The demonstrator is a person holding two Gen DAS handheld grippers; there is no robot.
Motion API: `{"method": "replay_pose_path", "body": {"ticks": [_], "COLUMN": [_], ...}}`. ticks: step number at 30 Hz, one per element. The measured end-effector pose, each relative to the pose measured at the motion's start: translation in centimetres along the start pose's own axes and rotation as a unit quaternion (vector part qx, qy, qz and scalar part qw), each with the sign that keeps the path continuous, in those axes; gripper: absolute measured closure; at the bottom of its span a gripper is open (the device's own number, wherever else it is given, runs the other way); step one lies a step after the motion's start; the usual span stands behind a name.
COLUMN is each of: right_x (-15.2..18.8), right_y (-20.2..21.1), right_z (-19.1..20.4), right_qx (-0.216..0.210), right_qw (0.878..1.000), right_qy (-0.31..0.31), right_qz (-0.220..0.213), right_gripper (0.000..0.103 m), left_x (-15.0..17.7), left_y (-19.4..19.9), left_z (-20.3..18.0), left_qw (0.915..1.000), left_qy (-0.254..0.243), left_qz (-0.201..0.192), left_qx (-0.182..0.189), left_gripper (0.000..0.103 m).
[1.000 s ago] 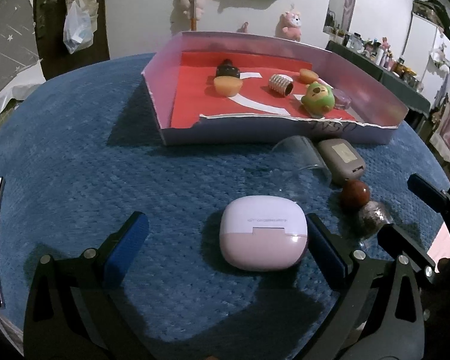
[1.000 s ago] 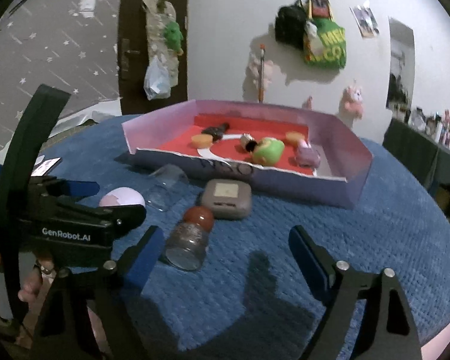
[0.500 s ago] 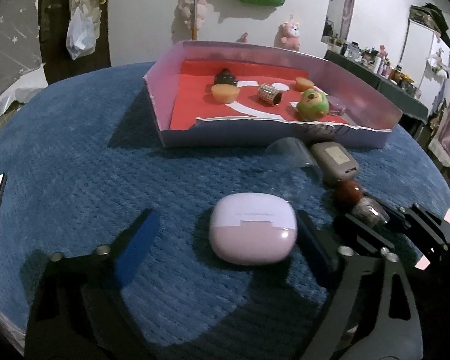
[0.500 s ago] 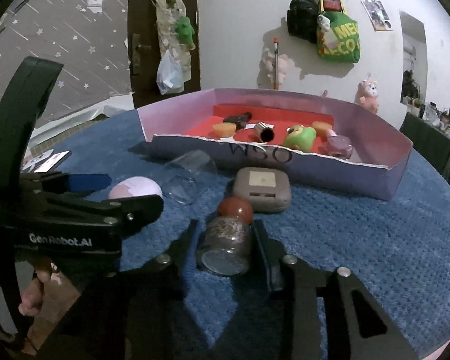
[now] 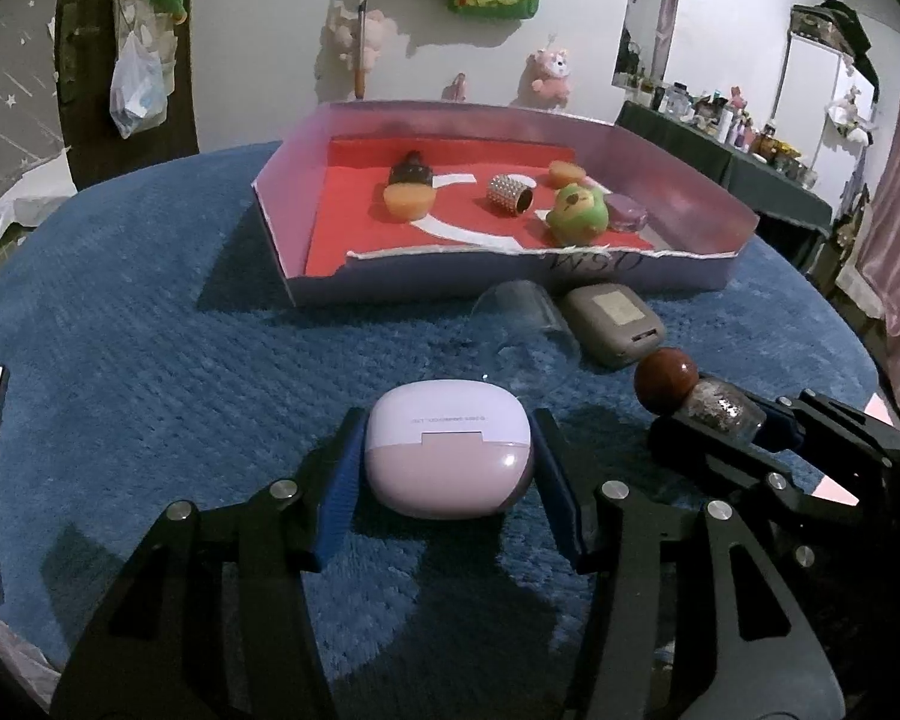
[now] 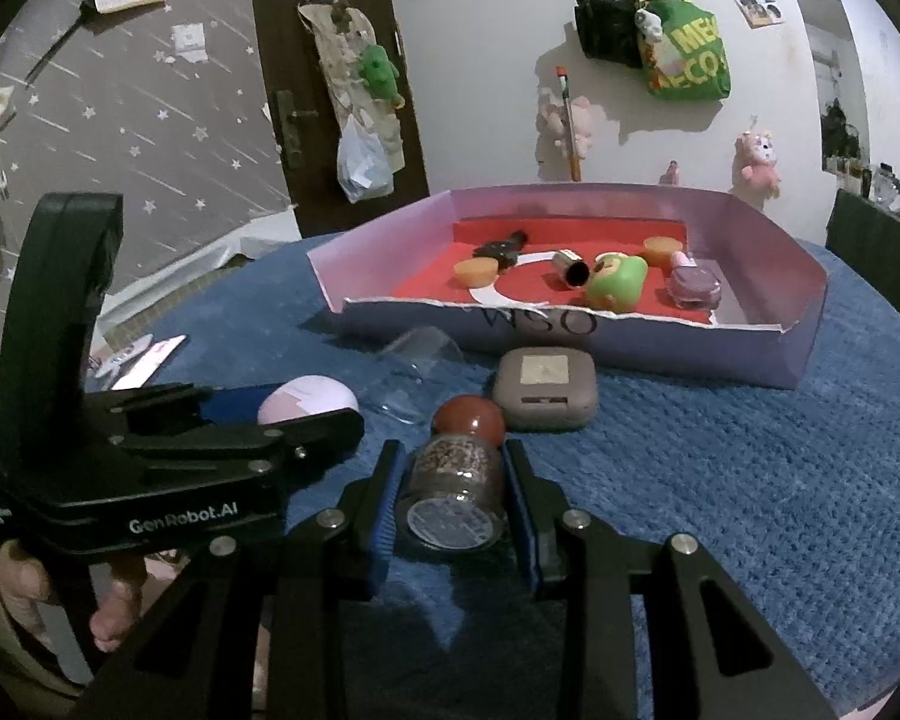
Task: Organize rigid objects
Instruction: 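Grasp the lilac earbud case with the left gripper while the right grasps the glass jar, then carry the lilac earbud case and glass jar over the red tray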
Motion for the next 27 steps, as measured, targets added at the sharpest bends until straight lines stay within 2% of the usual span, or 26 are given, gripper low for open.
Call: {"method": "replay_pose_path", "body": {"ticks": [27], "right_x": [-2.7], "right_y": [1.7], "right_z": [0.3], "right_qx": [-0.016], "right_qw": [1.000], "right_qy": [-0.006], "right_qz": [-0.019], "right_gripper": [0.068], "left_x": [-2.0], "left_y": [1.9], "left_z": [-0.8], "left_qw": [0.9994], "left_qy": [0.002], "left_qz": [-0.028], "left_qx": [0.019], "left_gripper": [0.052]}}
Point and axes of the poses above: each gripper's, at about its wrist camera, not at the fingertips, and y roughly against the way its jaws point, z to its left, x to its underside, the point moved 9 cm from there along -y, roughly the way its jaws point, and after that the axes turned 1 degree about y, right-handed, at the moved point
